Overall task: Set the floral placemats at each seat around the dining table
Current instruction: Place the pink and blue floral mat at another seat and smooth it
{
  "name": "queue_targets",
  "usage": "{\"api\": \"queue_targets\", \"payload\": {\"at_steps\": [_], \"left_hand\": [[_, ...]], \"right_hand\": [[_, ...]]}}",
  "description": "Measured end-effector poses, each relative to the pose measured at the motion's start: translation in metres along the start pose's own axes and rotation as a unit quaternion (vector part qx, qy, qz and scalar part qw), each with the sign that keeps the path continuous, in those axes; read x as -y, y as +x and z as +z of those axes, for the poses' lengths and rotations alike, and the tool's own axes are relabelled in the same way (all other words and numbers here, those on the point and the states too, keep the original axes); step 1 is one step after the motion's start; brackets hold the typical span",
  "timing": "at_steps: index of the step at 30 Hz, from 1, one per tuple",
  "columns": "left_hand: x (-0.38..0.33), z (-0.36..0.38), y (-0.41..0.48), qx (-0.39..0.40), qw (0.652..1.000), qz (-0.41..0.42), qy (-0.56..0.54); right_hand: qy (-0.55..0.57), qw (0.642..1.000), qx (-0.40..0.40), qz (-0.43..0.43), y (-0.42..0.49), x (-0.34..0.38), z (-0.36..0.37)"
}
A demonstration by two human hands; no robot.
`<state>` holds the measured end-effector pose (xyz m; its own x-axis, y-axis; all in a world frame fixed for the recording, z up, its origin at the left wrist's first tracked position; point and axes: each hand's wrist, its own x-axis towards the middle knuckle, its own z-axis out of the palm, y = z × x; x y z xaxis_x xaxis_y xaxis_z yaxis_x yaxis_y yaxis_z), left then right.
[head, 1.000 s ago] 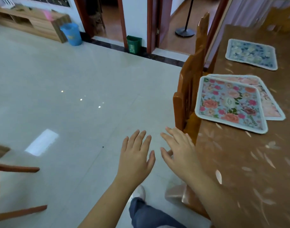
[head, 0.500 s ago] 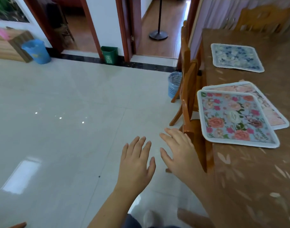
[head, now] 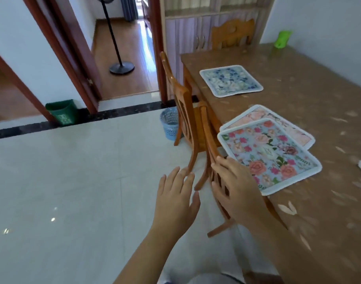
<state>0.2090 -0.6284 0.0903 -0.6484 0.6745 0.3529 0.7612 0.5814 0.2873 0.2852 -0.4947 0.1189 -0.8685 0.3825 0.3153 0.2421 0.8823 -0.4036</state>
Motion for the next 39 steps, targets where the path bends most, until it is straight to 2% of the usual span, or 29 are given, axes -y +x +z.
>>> {"api": "queue_targets", "payload": {"at_steps": [4, 9, 13, 19, 22, 27, 33, 39], "left_hand": [[0.032, 0.008, 0.032, 0.020, 0.998, 0.057, -0.031], [0.054, 0.029, 0.068, 0.033, 0.991, 0.105, -0.081], [0.056, 0.045, 0.107, 0.039, 0.980, 0.176, -0.079], [0.047, 0.079, 0.187, 0.092, 0.959, 0.245, -0.109], [0.037, 0.097, 0.222, 0.118, 0.947, 0.272, -0.122], [0.006, 0.134, 0.275, 0.131, 0.918, 0.351, -0.129], [-0.022, 0.170, 0.298, 0.210, 0.868, 0.428, -0.142], [-0.042, 0.207, 0.308, 0.307, 0.788, 0.522, -0.110]], "right_hand": [[-0.037, 0.996, -0.041, 0.066, 0.017, 0.009, 0.010], [-0.087, 0.987, -0.050, 0.128, 0.028, 0.006, 0.021], [-0.081, 0.973, -0.046, 0.212, 0.044, -0.011, 0.032], [-0.071, 0.964, -0.076, 0.244, 0.083, -0.050, 0.042], [-0.062, 0.949, -0.103, 0.291, 0.097, -0.071, 0.041], [-0.062, 0.930, -0.136, 0.337, 0.104, -0.108, 0.039], [-0.061, 0.906, -0.119, 0.401, 0.097, -0.136, 0.042], [-0.084, 0.910, -0.078, 0.398, 0.084, -0.157, 0.059]]}}
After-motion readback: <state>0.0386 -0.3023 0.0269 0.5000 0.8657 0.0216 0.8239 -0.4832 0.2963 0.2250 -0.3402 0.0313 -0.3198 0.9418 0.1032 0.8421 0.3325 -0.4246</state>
